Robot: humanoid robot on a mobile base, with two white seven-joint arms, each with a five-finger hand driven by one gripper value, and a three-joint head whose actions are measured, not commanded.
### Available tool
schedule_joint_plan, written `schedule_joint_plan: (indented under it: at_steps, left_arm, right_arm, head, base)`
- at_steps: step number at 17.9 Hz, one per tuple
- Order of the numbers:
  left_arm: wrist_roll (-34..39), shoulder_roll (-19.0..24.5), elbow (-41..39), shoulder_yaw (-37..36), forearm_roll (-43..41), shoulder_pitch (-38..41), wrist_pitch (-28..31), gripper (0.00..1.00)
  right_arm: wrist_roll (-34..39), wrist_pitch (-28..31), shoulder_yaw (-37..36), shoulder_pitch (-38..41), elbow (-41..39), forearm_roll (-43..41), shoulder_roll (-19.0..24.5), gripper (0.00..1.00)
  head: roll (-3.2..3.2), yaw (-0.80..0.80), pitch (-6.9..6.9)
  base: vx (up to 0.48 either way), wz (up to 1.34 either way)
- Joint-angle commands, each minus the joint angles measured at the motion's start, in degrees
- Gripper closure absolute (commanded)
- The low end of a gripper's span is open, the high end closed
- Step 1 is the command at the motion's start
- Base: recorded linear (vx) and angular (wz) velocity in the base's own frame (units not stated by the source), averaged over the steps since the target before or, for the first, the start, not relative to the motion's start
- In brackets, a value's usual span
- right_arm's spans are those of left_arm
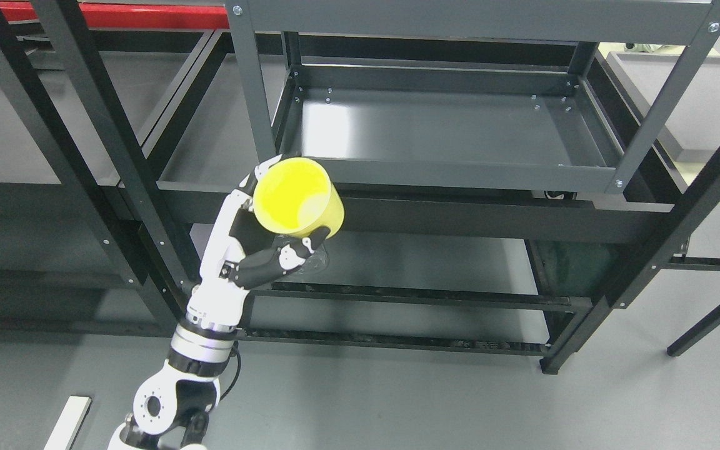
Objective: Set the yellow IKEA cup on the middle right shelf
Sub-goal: 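Raise the left hand with the cup up onto the upper shelf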
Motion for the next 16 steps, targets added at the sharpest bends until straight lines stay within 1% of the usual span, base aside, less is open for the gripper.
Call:
schedule_joint_plan:
  at_steps: [1, 3, 5, 7, 10, 13, 15, 16]
  left_arm:
    - [0.2, 1.0, -0.1, -4.3, 1.1, -7.7, 0.9, 1.0]
    - [0.2, 1.0, -0.1, -6.0, 1.3, -9.5, 0.8, 1.0]
    - [0.3, 1.0, -0.1, -8.9, 2.8, -13.1, 0.9, 1.0]
    - [2.0, 1.0, 0.0, -13.7, 7.5, -18.4, 2.1, 1.0]
    - [5.0, 1.0, 0.1, -17.8, 9.5, -26.4, 4.8, 1.0]
    - [5.9, 1.0, 0.2, -18.0, 12.7, -32.3, 8.3, 1.0]
    - [8.5, 1.0, 0.4, -17.8, 14.5, -37.0, 11.7, 1.0]
    - [10.6, 1.0, 0.9, -17.5, 15.6, -39.4, 14.4, 1.0]
  right_arm:
    - [0.0, 0.0, 1.0, 0.8, 0.0, -1.4, -1.0, 0.01]
    - [0.0, 0.0, 1.0, 0.8, 0.0, -1.4, -1.0, 0.01]
    - [0.0, 0.0, 1.0, 0.8, 0.0, -1.4, -1.0, 0.01]
    - [0.0, 0.0, 1.0, 0.8, 0.0, -1.4, -1.0, 0.01]
    - [0.0, 0.0, 1.0, 0.8, 0.0, -1.4, -1.0, 0.01]
    - [0.0, 0.0, 1.0, 0.8, 0.0, -1.4, -1.0, 0.01]
    - [0.0, 0.0, 1.0, 0.8, 0.0, -1.4, -1.0, 0.0]
    - [0.0, 0.0, 1.0, 0.8, 0.0, -1.4, -1.0, 0.01]
  head:
    - [0.0, 0.0, 0.0]
    - [0.0, 0.0, 0.0]
    - [0.0, 0.0, 0.0]
    - [0.0, 0.0, 0.0]
    - [0.0, 0.0, 0.0]
    - [0.0, 0.0, 0.0]
    - [0.0, 0.0, 0.0]
    - [0.0, 0.0, 0.0]
  base:
    - [0.041, -0.06]
    - [0.044, 0.1]
    - [0.051, 0.12]
    - [0.055, 0.07]
    - [0.064, -0.13]
    - [0.078, -0.24]
    - [0.1, -0.2]
    - [0.099, -0.18]
